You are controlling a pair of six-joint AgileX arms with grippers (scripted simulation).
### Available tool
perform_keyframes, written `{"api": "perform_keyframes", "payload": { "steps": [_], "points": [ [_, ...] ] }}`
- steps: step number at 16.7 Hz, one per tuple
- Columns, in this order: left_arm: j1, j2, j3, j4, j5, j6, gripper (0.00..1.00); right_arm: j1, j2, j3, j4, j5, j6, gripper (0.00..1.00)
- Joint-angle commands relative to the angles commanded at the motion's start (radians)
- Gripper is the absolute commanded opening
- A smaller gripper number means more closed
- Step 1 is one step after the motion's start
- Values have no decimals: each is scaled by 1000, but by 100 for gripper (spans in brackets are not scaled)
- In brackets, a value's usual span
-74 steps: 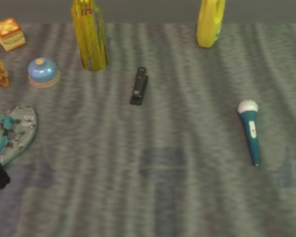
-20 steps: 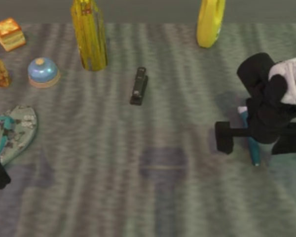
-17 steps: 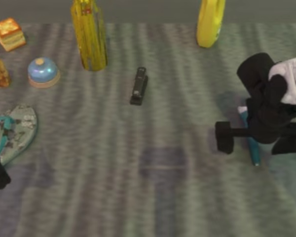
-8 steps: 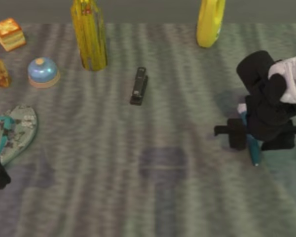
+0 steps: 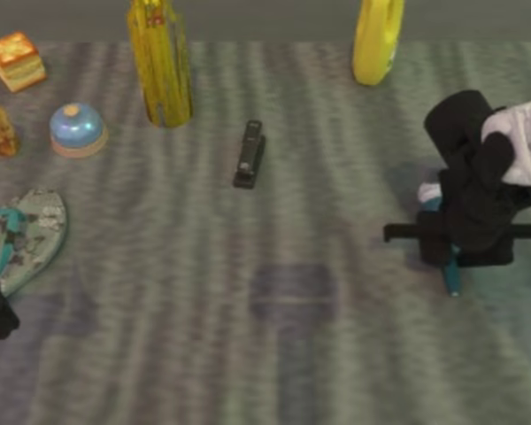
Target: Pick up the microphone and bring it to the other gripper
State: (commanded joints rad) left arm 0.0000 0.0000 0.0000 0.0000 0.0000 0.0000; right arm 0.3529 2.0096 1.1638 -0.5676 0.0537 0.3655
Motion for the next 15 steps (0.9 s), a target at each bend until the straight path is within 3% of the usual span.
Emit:
{"api": "perform_keyframes", "payload": {
  "steps": [3,6,15],
  "points": [
    [0,0,0,0,0,0,100,3,-18,-20,94,-33,-25,0],
    [0,0,0,0,0,0,100,2,-54,-60,266,-92,-65,0],
    [0,0,0,0,0,0,100,-6,-226,-270,1022,-337,-236,0]
  ]
}}
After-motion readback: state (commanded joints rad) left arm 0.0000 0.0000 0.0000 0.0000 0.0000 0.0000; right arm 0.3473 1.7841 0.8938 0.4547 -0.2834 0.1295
